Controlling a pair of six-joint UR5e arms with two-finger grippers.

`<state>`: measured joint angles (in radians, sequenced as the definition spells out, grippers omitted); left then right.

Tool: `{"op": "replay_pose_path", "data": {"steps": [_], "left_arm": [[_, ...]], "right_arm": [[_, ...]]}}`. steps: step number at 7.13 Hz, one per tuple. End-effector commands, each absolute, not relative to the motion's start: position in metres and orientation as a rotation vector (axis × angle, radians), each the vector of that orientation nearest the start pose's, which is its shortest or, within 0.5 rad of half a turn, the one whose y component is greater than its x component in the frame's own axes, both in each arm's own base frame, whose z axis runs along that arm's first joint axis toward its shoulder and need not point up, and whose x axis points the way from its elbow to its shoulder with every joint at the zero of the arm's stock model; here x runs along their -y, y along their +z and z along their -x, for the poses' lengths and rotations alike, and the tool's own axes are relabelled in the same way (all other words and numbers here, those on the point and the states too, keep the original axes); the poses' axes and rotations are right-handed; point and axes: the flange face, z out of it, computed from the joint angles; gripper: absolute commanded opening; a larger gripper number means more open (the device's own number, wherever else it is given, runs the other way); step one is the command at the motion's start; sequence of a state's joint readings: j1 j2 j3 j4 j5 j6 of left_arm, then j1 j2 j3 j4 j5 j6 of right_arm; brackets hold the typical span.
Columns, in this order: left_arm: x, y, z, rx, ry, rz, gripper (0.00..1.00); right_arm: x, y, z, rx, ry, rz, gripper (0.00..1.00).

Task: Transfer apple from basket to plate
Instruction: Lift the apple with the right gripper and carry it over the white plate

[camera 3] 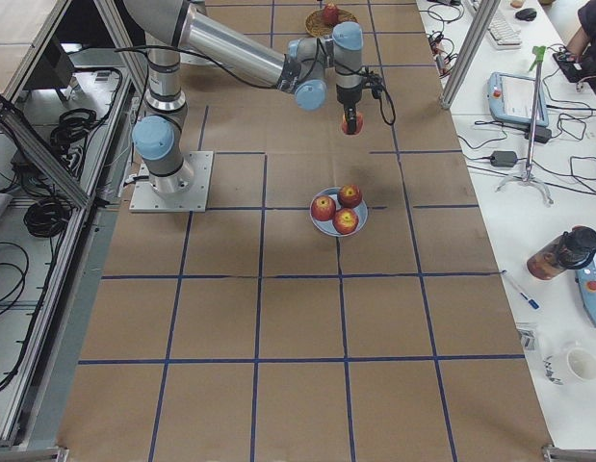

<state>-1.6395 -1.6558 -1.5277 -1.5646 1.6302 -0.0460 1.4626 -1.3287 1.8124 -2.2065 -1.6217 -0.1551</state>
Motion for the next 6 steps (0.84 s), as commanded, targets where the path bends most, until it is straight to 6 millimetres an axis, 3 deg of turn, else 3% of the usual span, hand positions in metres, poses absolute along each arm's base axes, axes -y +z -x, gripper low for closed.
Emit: {"op": "replay_pose_path", "data": {"steps": [1, 2, 3, 5, 6], "left_arm": [[0.514, 0.470, 0.163, -3.083, 0.038, -0.037, 0.99], [0.514, 0.466, 0.163, -3.082, 0.047, -0.037, 0.99], [0.515, 0.465, 0.163, -3.081, 0.051, -0.037, 0.99], [0.516, 0.461, 0.163, -3.079, 0.058, -0.035, 0.99], [0.515, 0.461, 0.163, -3.079, 0.061, -0.037, 0.99]], "right_arm": [[0.567, 0.299, 0.057, -3.159, -0.195, 0.167, 0.57], [0.562, 0.296, 0.099, -3.157, -0.189, 0.259, 0.57], [0.560, 0.283, 0.117, -3.149, -0.153, 0.326, 0.57], [0.560, 0.257, 0.119, -3.133, -0.099, 0.327, 0.57], [0.560, 0.256, 0.121, -3.140, -0.089, 0.327, 0.57]]}}
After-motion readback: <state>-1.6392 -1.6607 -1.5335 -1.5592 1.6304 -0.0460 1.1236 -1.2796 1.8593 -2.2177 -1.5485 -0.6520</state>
